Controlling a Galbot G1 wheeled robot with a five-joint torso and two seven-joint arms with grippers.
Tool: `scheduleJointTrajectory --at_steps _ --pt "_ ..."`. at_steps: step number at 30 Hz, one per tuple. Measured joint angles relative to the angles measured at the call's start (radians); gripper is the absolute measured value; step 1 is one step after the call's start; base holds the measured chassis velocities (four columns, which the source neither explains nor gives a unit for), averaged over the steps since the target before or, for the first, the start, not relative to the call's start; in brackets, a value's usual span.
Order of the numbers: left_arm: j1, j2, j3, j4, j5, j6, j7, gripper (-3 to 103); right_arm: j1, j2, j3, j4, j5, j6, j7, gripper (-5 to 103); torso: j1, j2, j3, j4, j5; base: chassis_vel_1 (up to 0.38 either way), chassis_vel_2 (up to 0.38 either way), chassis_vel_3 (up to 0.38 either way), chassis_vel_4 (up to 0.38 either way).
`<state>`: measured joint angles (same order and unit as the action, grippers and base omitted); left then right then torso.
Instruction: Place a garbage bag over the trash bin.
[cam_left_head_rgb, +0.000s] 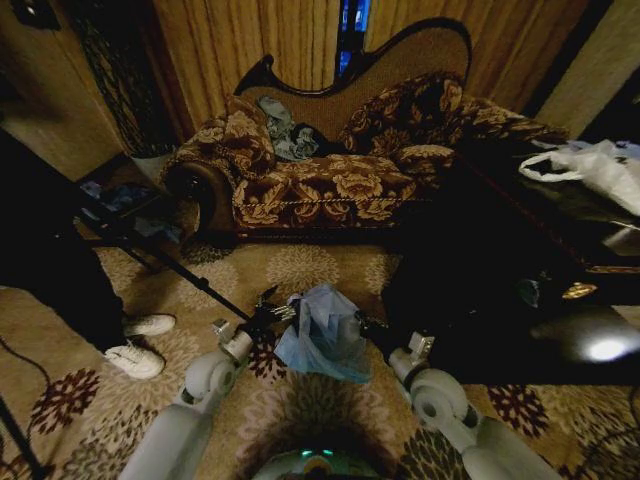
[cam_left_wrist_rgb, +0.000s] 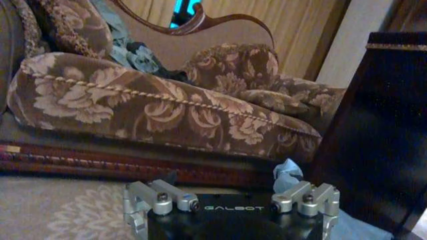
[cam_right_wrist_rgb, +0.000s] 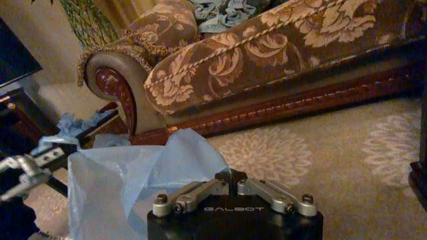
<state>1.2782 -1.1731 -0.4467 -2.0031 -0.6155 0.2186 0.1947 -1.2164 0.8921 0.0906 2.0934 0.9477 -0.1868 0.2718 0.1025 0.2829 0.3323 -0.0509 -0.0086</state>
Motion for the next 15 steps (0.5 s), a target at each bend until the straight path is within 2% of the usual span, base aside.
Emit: scheduleJointTrajectory --at_steps 3,6,10,15 --pt "0.023 0.018 -0.013 -0.055 -0.009 0.030 -0.022 100 0.000 0.001 0.007 -0.007 -0.001 0.003 -0.005 0 0.000 0.000 0.000 0.0000 0.0001 0.000 0.000 0.000 0.000" --pt "0.040 0.024 -0.018 -0.089 -0.012 0.036 -0.032 100 0.000 0.001 0.012 -0.012 -0.003 0.004 -0.010 0 0.000 0.000 0.000 0.0001 0.0000 0.000 0.000 0.000 0.000" --pt "0.054 0.027 -0.022 -0.117 -0.012 0.023 -0.013 100 0.000 0.002 0.013 -0.013 -0.006 0.005 -0.014 0 0.000 0.000 0.000 0.0000 0.0000 0.000 0.000 0.000 0.000" --pt "0.065 0.029 0.001 -0.168 -0.012 0.037 -0.011 100 0.002 0.007 0.007 -0.020 -0.021 0.009 -0.015 0 0.000 0.000 0.000 0.0000 0.0001 0.000 0.000 0.000 0.000"
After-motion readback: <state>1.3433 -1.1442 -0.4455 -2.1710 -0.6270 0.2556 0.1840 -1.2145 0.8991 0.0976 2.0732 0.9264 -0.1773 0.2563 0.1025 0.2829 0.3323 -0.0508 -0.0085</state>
